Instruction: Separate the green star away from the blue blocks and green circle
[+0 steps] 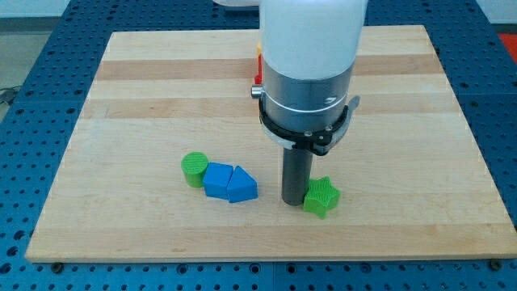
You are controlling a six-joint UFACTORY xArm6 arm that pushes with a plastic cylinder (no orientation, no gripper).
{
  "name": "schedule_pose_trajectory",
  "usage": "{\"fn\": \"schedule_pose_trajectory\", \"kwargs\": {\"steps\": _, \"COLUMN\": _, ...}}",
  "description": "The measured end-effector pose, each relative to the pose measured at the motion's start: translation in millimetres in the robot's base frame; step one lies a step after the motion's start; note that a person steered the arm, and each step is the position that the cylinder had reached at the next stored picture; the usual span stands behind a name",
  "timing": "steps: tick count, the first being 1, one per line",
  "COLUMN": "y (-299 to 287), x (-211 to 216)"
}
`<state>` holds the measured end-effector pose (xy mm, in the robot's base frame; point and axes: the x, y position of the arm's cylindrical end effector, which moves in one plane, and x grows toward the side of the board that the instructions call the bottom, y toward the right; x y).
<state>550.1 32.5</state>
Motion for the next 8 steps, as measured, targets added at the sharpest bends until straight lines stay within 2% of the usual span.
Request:
{"fn": "schedule_pose_trajectory", "kwargs": {"steps": 6, "y": 137.1, "x": -1.9}}
{"fn": "schedule_pose_trajectory", "kwargs": {"steps": 7, "y": 153.5, "x": -1.9}}
{"fn": "schedule_pose_trajectory", "kwargs": {"steps": 8, "y": 142.2, "x": -6.0}}
